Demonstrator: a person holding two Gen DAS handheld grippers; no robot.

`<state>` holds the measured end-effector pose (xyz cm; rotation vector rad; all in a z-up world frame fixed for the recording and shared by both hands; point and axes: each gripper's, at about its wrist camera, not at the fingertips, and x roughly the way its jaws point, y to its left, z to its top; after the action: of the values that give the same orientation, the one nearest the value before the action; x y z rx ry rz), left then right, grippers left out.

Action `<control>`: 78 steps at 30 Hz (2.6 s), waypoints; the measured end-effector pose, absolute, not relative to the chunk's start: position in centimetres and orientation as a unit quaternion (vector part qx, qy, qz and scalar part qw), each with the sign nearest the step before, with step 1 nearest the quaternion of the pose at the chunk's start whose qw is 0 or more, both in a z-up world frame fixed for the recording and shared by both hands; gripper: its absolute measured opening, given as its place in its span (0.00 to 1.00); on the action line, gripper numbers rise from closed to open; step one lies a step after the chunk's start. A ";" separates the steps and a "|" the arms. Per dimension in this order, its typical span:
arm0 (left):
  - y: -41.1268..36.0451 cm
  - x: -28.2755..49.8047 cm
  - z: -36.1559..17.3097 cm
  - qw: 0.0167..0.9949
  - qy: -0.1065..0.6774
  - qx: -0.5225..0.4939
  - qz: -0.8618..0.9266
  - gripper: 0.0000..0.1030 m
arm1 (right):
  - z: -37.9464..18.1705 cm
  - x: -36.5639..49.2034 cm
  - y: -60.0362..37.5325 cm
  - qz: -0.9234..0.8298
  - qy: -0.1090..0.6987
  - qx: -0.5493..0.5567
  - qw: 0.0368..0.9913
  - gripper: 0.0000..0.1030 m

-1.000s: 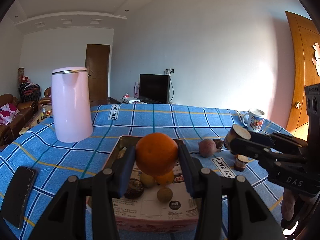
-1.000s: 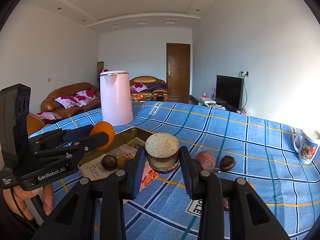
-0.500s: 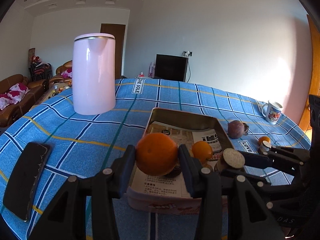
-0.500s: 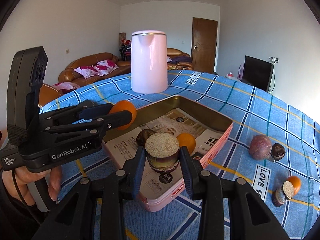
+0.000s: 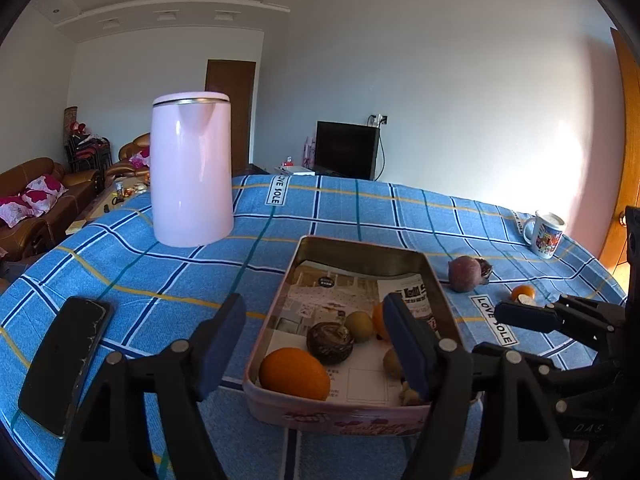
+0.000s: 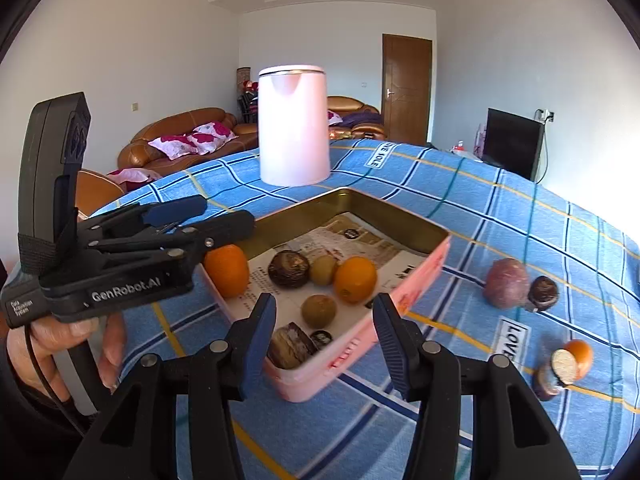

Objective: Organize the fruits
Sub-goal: 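Grasp a small orange with the right tool while the left tool grasps a round cookie, then carry the small orange and cookie to the pink tin and open both tools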

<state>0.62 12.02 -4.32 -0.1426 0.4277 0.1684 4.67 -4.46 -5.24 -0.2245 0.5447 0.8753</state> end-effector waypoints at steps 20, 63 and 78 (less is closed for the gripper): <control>-4.1 9.4 -4.0 0.968 0.248 0.014 -0.044 0.75 | -6.6 16.7 -20.7 0.197 0.343 0.025 0.918 0.51; -9.5 15.2 -7.5 0.913 0.379 0.014 -0.148 0.35 | -6.8 15.2 -24.7 0.189 0.322 0.097 0.922 0.32; -8.7 13.7 -5.9 0.940 0.316 0.007 -0.127 0.35 | -5.9 13.9 -24.6 0.209 0.283 0.092 0.932 0.32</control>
<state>13.72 -8.71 -5.93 0.0150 0.6441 -0.2593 13.89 -24.56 -5.94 0.1874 0.5795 0.4275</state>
